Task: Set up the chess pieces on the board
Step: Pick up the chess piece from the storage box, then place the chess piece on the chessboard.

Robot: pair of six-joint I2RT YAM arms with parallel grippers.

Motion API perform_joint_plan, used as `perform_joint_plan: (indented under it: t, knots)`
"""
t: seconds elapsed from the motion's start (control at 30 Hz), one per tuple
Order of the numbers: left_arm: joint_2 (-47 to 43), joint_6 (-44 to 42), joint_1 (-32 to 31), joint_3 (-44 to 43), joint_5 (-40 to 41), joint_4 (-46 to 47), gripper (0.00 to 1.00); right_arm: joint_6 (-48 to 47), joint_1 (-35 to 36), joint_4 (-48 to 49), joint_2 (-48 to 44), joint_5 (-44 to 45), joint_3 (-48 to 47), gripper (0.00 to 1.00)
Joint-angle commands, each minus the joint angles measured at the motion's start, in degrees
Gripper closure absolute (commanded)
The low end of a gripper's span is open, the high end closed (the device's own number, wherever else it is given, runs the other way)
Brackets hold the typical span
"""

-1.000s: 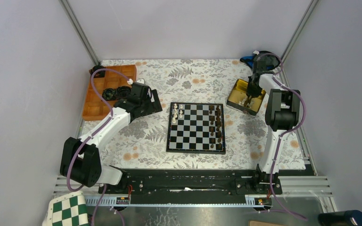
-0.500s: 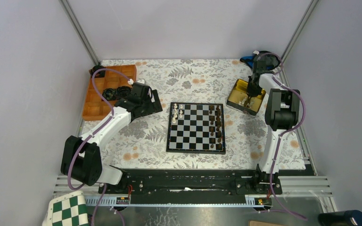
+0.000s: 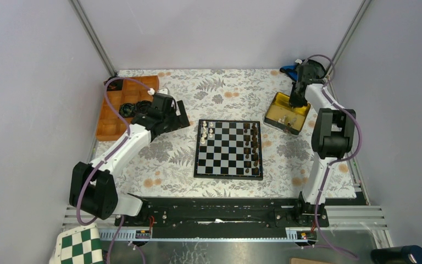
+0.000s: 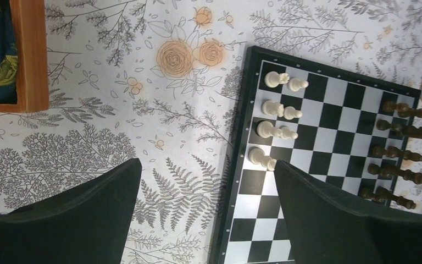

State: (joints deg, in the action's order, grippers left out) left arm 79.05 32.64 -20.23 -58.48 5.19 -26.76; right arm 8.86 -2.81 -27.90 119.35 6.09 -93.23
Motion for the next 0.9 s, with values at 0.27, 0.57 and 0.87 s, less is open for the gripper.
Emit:
perform_joint_plan:
  t: [0.27,0.57,0.87]
  knots:
    - [-3.76,1.36,-0.25,-7.91,-8.56,-2.23,0.01,0.04,9.08,-2.3,-17.07,-14.81,3.79,1.0]
    - [-4.18,7.86,-0.16,-11.55,-16.26,-1.6,0.01,0.27,16.04,1.08,-25.86,-39.55,10.17,1.0]
    - [-1.23,17.03,-0.16,-9.84,-26.77,4.82,0.01,3.49,27.88,7.82,-27.94,-45.08,13.56,1.0]
